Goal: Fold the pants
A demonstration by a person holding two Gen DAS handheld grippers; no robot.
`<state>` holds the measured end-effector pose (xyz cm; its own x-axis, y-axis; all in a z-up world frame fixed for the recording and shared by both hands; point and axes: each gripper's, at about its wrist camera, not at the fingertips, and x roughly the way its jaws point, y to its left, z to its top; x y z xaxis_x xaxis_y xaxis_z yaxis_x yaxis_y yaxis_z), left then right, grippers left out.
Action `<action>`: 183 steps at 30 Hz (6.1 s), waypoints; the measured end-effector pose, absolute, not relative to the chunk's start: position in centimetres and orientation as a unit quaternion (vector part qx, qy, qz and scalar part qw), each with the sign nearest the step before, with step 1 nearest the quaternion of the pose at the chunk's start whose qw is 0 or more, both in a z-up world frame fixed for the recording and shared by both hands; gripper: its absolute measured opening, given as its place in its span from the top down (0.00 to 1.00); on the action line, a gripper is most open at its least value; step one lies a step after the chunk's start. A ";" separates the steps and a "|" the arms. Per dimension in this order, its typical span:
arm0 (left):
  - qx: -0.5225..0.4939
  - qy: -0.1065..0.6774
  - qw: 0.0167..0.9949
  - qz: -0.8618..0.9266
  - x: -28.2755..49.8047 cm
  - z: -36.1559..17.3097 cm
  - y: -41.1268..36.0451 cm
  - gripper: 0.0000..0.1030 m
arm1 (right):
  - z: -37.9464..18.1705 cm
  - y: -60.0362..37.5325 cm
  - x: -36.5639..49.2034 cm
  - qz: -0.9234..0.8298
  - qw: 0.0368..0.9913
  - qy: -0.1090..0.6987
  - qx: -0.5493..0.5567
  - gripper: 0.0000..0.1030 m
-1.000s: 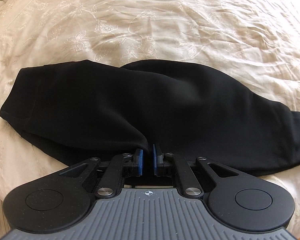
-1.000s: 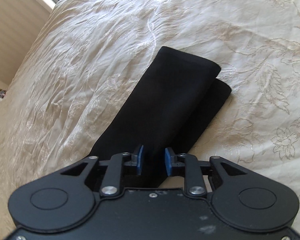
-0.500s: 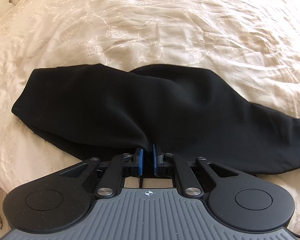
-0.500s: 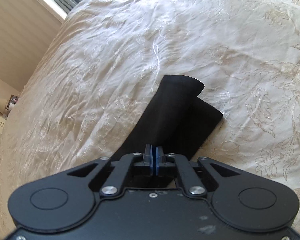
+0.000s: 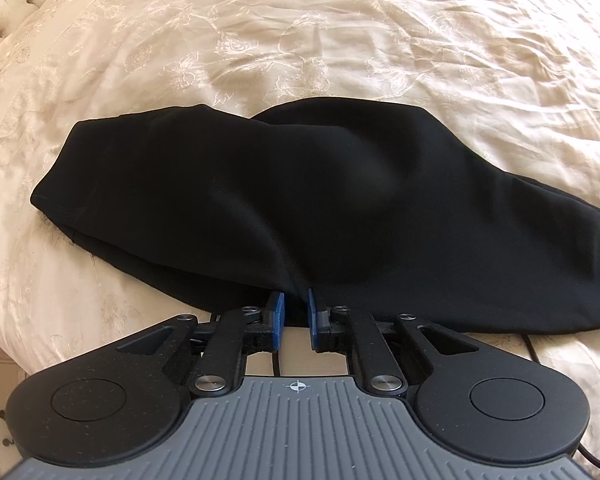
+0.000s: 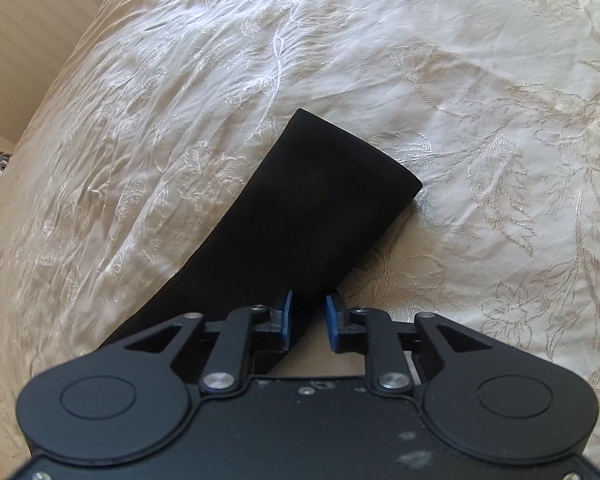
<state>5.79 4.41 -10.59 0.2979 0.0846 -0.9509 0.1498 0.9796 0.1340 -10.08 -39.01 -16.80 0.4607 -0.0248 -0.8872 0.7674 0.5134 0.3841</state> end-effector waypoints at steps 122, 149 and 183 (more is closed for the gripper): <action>0.083 0.627 0.743 -0.222 21.8 -14.4 16.4 0.80 | -9.4 -1.1 13.1 0.153 0.810 0.524 0.213 0.67; 0.119 0.621 0.761 -0.146 17.9 -15.2 23.0 0.80 | -15.4 1.3 25.8 0.128 0.815 0.544 0.153 0.86; 0.182 0.556 0.808 -0.065 18.5 -11.3 23.7 0.66 | -12.7 -4.2 11.5 0.003 0.855 0.506 0.116 0.69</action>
